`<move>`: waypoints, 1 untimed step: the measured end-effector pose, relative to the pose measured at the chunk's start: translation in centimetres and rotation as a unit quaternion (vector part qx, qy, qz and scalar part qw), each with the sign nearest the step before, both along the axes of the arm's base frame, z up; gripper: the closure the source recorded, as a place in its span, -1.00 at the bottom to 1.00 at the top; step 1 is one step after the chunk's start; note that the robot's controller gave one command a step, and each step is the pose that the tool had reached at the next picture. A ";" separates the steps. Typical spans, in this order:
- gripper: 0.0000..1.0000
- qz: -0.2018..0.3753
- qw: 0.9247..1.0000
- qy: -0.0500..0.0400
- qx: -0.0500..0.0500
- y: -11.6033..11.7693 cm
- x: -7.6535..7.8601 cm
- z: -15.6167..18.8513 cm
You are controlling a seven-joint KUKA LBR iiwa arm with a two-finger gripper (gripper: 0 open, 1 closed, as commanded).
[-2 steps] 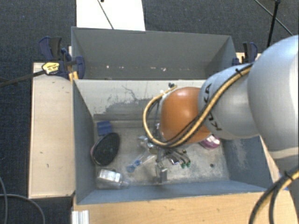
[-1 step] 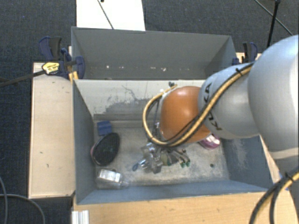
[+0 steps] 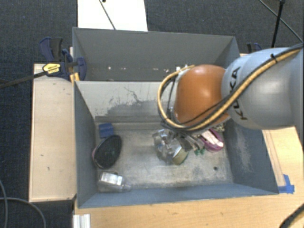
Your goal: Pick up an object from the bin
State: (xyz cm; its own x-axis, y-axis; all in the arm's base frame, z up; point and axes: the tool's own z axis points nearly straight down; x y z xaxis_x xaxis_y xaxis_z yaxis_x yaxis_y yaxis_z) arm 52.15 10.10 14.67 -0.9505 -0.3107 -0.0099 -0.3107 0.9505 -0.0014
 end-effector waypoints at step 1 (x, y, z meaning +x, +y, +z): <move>1.00 -0.005 1.000 -0.001 0.000 0.3 -0.7 9.9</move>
Offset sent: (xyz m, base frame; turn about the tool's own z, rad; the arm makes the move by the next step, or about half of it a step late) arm -0.0086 0.0019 0.0935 0.0101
